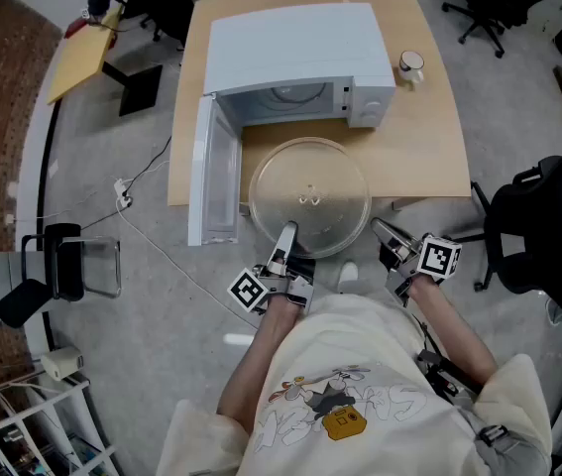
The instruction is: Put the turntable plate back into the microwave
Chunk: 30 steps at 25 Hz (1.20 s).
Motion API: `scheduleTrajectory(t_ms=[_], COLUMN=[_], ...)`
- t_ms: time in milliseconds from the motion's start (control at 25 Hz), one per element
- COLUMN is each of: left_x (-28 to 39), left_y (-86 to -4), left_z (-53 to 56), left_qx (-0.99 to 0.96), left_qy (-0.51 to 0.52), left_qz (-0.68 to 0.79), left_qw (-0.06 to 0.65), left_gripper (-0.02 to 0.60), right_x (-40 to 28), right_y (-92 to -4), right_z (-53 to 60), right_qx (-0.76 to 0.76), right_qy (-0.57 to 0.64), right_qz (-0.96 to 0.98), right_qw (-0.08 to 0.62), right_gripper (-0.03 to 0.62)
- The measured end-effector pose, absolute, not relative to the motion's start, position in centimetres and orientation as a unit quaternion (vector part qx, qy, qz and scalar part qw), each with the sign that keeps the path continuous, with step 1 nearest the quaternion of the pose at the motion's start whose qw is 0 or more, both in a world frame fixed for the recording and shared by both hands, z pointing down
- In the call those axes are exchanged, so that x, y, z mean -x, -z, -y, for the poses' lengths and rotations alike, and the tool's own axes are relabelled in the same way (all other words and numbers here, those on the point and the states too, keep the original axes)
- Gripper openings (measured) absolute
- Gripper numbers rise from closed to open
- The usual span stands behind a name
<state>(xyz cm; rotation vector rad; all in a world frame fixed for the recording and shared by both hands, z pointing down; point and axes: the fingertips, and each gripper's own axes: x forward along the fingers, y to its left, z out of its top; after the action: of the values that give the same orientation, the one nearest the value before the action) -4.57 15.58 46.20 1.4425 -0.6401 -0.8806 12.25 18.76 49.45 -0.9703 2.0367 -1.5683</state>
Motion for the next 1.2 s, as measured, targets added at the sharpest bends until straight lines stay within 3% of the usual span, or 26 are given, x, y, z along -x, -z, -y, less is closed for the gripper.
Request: scheduleTrajectory(t_ms=[320,600,1200], left_x=[3.8,3.6,4.5], left_y=[-45.1,-45.4,-46.5], left_z=[-18.1,-19.5,-20.4], left_qx=[-0.618,-0.612,-0.586], left_qy=[0.399,0.391,0.407], left_qz=[0.282,0.290,0.317], left_qw=[0.616,0.623,0.624], left_gripper=[0.029,0.029,0.029], right_x=[-12.5,-12.7,-12.4], right_y=[-49.2,-47.7,-49.3], right_z=[-21.4,-21.9,-22.1], right_qx=[0.334,0.303,0.277], right_qy=[0.555,0.565,0.599], right_qz=[-0.741,-0.725,-0.707], right_qw=[0.176,0.253,0.253], right_gripper=[0.006,0.008,0.008])
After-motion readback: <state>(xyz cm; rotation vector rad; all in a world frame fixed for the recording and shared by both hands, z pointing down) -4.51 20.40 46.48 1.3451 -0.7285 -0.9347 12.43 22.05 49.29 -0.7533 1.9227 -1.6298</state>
